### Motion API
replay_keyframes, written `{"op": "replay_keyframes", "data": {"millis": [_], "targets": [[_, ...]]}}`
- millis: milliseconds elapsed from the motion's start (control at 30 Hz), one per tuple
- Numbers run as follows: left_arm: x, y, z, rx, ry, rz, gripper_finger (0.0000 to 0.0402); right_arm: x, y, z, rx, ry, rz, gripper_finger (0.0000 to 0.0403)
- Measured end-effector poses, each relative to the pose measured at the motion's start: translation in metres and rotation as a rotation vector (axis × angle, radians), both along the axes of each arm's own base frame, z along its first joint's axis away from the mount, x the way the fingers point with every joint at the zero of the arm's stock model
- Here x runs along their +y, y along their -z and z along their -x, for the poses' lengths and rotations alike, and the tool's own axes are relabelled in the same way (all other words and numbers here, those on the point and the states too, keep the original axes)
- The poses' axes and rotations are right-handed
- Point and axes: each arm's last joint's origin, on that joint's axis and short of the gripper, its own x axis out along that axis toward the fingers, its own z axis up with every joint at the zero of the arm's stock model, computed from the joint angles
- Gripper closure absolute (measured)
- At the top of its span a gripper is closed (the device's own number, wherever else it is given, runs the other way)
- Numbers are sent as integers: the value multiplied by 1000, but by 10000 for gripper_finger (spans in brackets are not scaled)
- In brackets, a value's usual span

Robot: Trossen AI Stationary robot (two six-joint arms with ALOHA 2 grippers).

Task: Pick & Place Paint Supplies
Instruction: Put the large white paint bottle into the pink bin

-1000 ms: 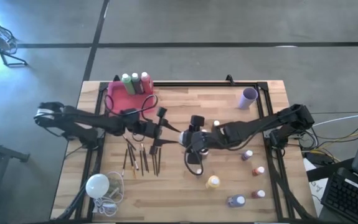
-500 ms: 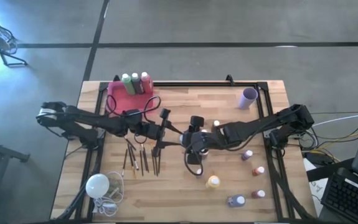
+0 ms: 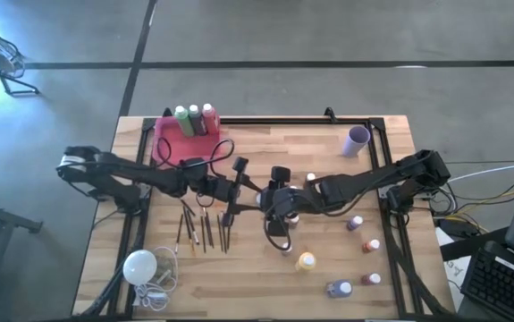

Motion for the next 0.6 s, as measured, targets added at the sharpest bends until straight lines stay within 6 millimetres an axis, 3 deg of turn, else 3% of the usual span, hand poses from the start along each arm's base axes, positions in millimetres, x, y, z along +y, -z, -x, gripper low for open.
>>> {"op": "replay_keyframes", "data": {"millis": [367,600], "targets": [[0,1,-9,24,-2,2,212,0,8,1,17,4,2,203],[0,2,-9,45,-4,15,262,-1,10,2,31,2,13,213]]}}
